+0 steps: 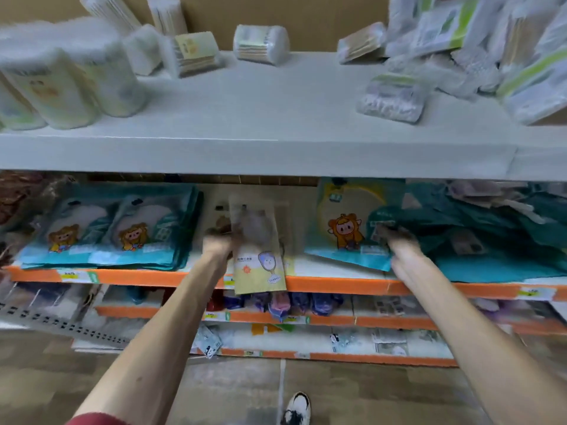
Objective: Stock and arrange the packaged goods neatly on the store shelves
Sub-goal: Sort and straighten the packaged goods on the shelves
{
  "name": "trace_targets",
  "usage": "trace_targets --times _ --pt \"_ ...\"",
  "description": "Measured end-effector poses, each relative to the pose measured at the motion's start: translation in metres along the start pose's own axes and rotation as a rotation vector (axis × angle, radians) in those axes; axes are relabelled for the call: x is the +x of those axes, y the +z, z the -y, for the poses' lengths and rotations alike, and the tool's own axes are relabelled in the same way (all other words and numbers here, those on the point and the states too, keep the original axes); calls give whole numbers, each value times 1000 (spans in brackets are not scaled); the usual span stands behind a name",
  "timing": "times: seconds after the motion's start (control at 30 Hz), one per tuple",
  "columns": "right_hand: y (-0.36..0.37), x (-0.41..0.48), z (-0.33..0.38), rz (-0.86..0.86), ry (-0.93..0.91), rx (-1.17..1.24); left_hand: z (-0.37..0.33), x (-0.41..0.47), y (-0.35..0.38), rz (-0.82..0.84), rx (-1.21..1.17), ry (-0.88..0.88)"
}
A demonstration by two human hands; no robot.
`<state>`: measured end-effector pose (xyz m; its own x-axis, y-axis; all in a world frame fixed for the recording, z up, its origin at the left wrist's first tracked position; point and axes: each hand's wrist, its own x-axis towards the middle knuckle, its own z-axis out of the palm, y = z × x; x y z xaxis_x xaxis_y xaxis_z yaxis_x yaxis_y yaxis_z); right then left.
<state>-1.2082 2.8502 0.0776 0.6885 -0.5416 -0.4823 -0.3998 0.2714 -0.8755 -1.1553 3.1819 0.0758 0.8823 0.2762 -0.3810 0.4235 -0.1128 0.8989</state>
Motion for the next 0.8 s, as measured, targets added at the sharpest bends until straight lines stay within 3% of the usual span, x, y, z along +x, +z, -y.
trace_targets --times 0.13,0.33,0.67,0.8 --pt "4 37 -7 33 -3 -97 3 32 24 121 51 -54" --pt "12 45 -2 97 2 -62 -5 46 35 142 106 -11" --pt "14 35 7 97 -19 -68 4 50 47 23 675 216" --pt "17 29 11 100 -30 -86 -11 39 45 36 761 186"
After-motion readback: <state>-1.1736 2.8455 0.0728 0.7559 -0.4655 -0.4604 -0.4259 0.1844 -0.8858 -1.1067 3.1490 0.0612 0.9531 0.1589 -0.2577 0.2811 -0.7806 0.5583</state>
